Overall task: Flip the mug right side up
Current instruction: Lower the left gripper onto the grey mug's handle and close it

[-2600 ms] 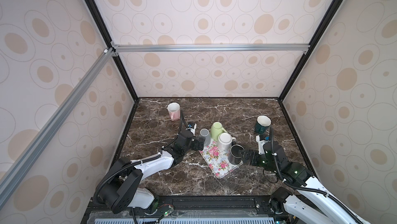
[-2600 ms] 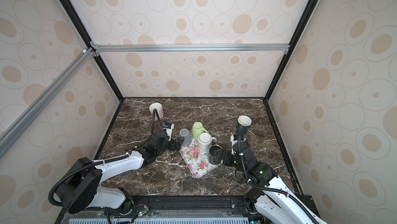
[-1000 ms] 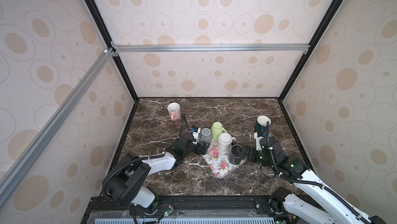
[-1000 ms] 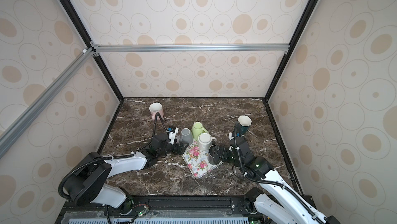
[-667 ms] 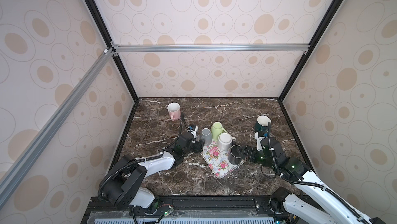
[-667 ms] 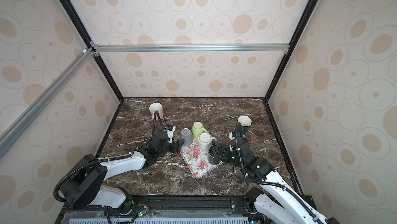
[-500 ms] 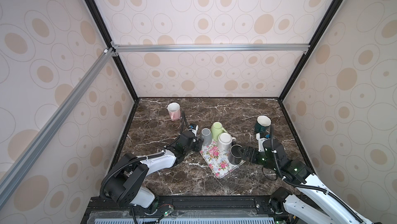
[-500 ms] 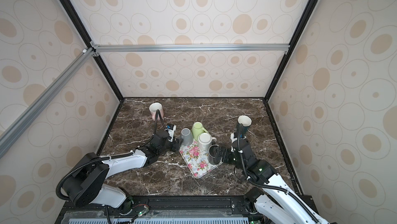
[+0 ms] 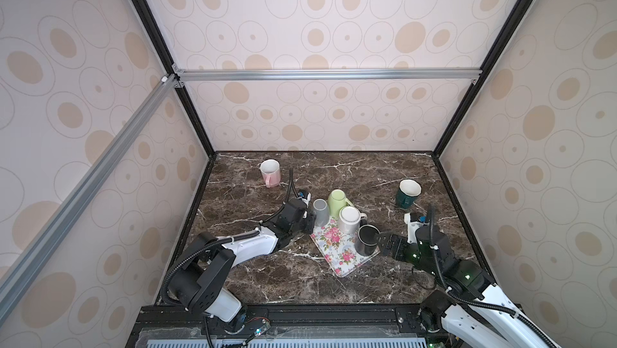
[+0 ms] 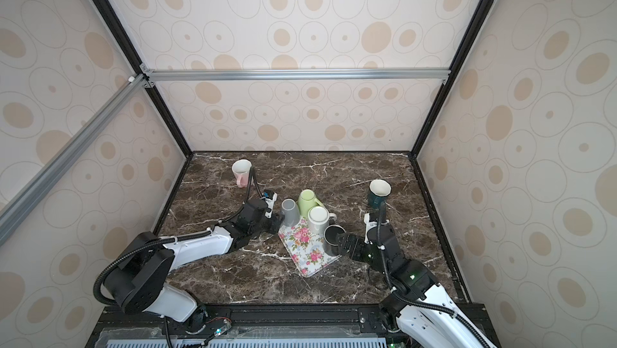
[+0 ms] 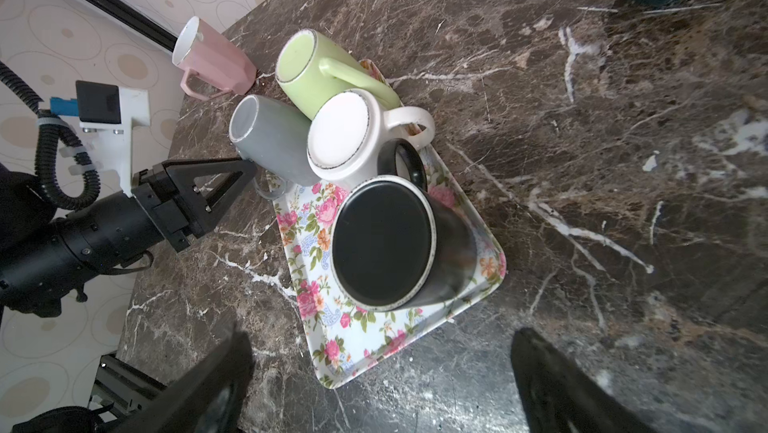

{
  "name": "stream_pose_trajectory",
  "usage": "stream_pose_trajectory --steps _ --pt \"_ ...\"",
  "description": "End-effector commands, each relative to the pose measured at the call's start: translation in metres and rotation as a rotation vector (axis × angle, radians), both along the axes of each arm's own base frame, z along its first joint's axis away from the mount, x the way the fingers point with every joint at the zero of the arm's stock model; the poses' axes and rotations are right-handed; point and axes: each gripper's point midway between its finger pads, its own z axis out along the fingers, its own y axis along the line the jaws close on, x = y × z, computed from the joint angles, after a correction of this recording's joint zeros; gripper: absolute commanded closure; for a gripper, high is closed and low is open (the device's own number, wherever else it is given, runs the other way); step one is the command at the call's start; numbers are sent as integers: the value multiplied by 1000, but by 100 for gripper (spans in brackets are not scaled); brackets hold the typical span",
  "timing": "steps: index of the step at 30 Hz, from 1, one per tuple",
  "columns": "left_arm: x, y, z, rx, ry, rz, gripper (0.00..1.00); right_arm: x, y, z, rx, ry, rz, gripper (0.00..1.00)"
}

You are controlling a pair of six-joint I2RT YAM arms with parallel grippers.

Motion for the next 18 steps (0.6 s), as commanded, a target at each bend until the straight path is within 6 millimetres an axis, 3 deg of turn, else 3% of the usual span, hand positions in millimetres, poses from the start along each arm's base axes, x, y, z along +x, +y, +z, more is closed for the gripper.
stream_pose_trajectory --steps 1,18 --pt "0 -7 2 15 17 -26 63 -3 -4 -9 -18 16 -9 0" --pt "10 -19 -10 203 46 -34 74 -15 -17 -18 -74 28 -7 0"
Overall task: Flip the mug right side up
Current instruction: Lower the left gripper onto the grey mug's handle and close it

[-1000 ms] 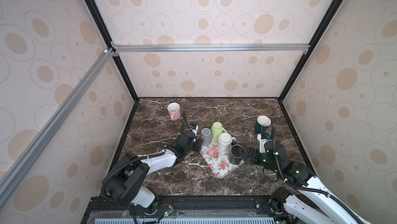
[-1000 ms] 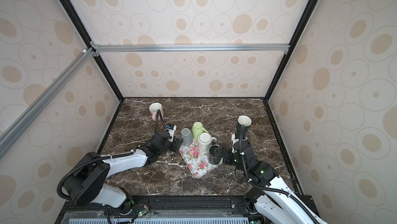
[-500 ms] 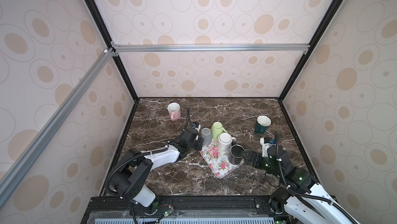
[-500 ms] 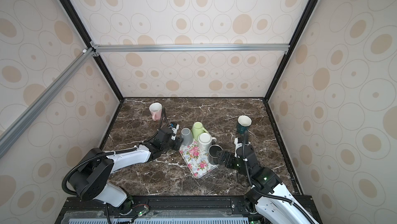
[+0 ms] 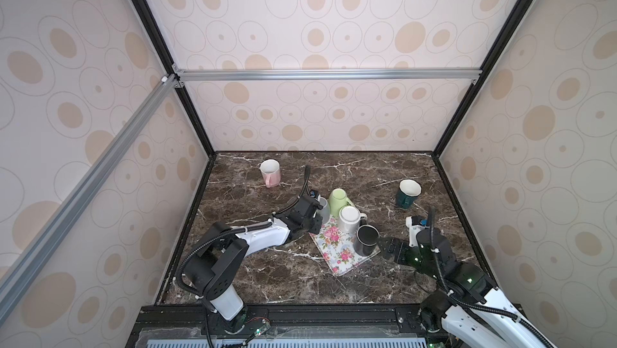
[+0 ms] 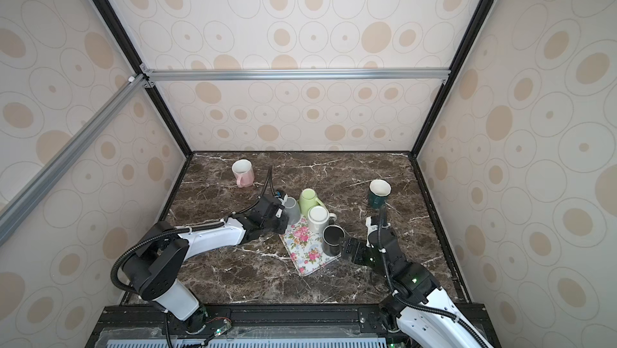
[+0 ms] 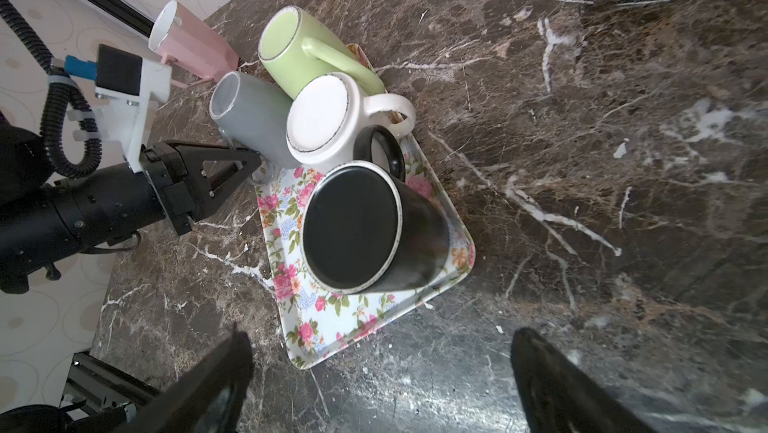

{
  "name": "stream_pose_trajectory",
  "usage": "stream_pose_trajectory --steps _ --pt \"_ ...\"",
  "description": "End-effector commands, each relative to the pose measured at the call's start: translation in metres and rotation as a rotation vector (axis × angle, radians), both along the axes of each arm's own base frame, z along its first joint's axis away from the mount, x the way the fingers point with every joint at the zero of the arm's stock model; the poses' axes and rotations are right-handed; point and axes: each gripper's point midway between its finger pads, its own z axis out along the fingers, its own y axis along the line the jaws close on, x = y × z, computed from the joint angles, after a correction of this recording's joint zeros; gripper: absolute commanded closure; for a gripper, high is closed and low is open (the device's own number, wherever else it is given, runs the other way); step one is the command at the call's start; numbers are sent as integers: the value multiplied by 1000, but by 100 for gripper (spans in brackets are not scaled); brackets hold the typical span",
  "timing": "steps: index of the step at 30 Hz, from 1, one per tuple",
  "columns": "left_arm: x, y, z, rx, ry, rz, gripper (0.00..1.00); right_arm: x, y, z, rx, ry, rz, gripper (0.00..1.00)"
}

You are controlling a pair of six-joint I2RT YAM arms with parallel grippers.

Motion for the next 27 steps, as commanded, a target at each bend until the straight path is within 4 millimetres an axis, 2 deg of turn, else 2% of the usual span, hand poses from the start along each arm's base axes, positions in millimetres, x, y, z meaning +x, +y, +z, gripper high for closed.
stream_pose_trajectory --steps 1,15,27 --pt "9 1 7 48 -26 16 74 -7 -8 -12 -32 20 -10 0" --pt "18 -2 0 129 -10 41 83 -14 -15 -8 -20 0 -24 0" --pt "19 -2 0 145 -2 50 98 -15 -16 -10 -23 5 -23 0"
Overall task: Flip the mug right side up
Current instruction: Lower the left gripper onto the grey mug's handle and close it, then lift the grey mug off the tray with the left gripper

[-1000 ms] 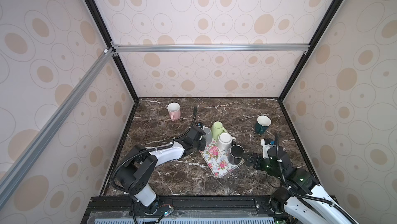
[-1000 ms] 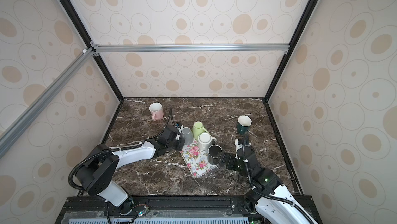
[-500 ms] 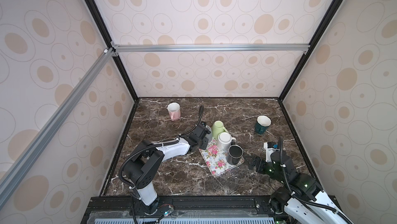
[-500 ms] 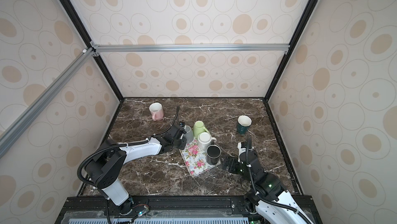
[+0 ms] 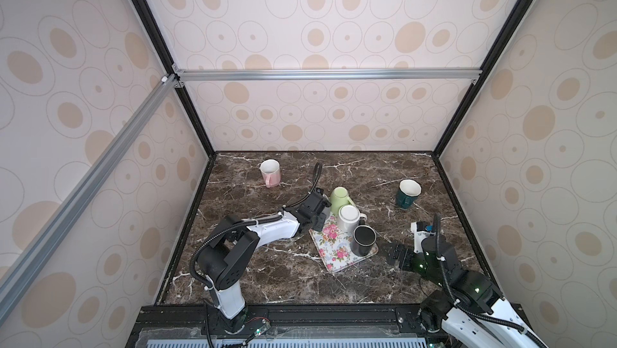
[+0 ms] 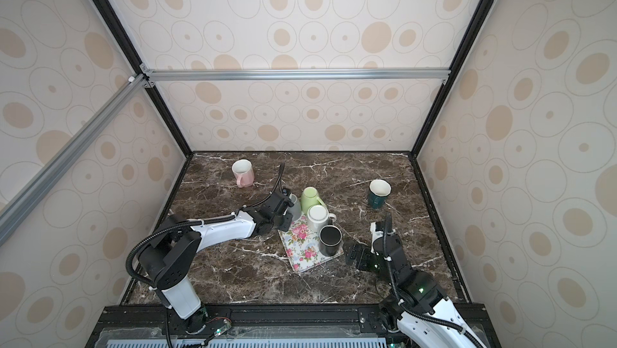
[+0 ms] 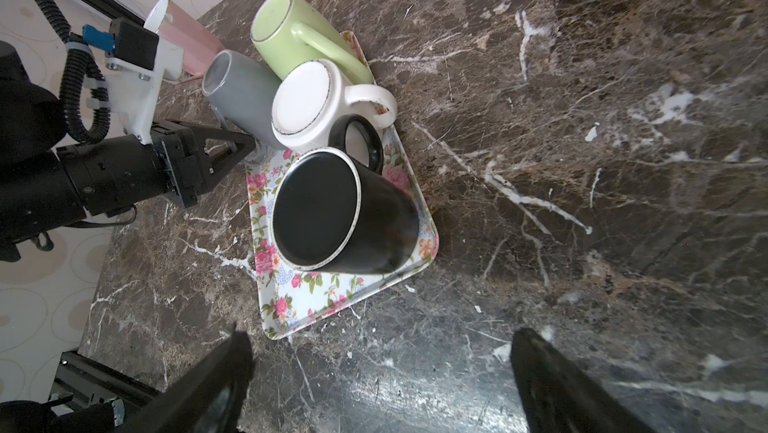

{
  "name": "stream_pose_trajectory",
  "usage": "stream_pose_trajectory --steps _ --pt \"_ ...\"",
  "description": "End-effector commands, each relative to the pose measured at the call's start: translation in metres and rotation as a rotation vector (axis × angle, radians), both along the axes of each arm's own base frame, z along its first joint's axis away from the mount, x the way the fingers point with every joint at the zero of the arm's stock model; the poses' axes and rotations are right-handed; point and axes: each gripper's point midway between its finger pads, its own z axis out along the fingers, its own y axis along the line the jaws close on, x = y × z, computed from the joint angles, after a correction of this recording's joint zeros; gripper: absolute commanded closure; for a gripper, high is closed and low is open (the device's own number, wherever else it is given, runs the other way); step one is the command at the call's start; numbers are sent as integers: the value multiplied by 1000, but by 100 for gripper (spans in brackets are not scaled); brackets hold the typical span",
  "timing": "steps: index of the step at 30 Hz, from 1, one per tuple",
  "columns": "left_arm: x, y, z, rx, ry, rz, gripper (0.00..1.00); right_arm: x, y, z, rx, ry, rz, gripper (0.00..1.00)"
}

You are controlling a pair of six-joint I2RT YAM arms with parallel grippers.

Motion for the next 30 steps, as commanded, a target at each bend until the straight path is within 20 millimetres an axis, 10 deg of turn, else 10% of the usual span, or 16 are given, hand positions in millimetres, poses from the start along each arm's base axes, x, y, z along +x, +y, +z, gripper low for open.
stream_pose_trajectory --steps 1,30 --pt "6 -2 6 14 -12 14 99 -3 -4 -5 -15 9 -11 0" --pt "-3 -10 43 -122 -55 -5 100 -7 -7 -13 -1 12 -20 0"
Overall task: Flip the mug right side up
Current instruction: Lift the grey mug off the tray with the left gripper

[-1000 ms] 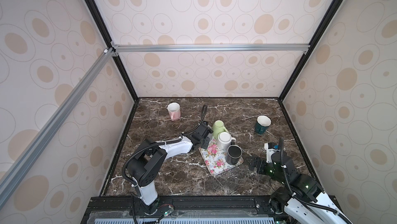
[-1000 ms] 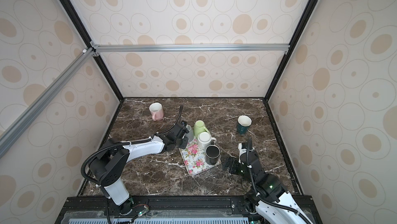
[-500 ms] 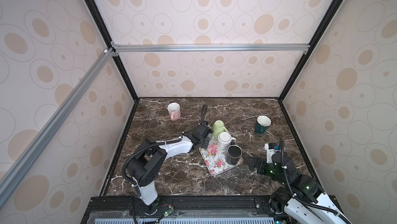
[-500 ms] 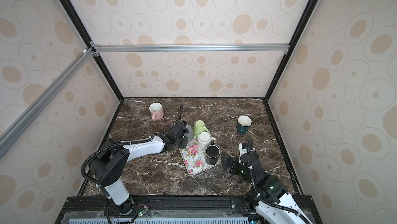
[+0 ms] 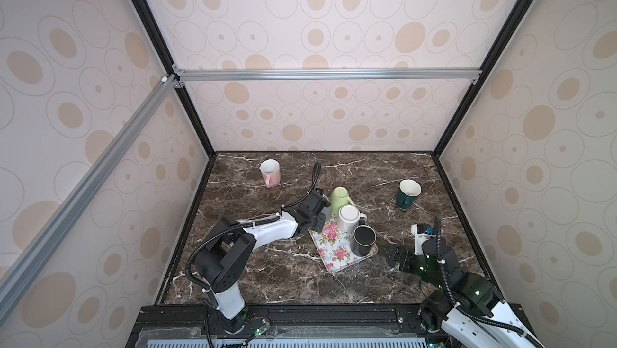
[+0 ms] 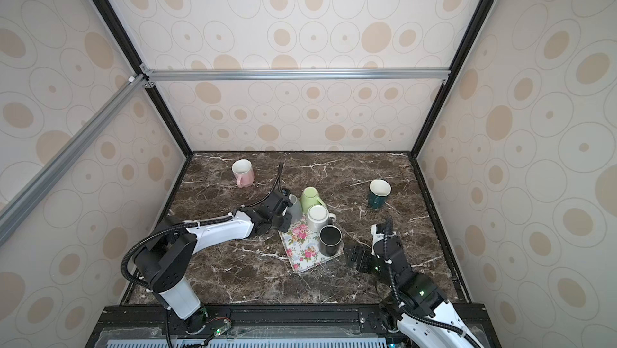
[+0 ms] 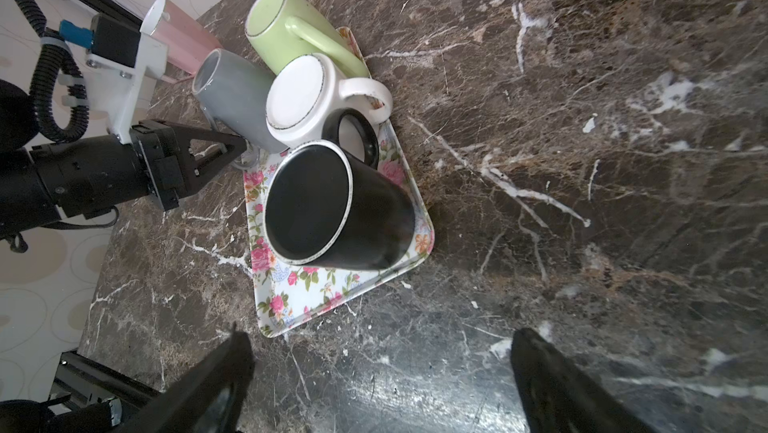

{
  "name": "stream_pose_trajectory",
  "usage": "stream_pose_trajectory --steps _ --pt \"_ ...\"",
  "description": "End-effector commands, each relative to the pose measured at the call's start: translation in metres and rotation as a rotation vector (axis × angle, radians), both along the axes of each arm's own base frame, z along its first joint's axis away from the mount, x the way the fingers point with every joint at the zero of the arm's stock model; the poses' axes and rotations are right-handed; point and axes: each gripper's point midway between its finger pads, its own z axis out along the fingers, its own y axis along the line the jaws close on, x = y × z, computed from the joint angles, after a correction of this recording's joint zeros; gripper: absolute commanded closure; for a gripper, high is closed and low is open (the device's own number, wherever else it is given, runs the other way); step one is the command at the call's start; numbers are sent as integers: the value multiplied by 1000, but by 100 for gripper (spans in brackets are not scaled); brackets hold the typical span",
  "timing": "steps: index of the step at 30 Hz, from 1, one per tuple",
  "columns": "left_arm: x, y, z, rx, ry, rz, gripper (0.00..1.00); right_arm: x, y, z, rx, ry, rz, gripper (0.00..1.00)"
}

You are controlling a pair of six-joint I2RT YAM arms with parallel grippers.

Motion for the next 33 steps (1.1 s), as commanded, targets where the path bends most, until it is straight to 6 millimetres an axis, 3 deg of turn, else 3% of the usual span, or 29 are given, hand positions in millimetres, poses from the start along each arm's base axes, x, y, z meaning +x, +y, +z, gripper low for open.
stream_pose_trajectory --steps 1,9,20,33 --pt "6 -7 35 -82 -76 15 100 -4 -5 -7 -11 16 -15 0" --pt "3 -5 56 -126 -115 22 100 -5 -6 -8 -5 14 -20 0" --pt "-7 0 105 -268 -220 21 100 -3 0 -3 16 3 -3 0" --pt "-19 -11 138 -421 -281 -47 100 -3 13 13 96 -12 31 0"
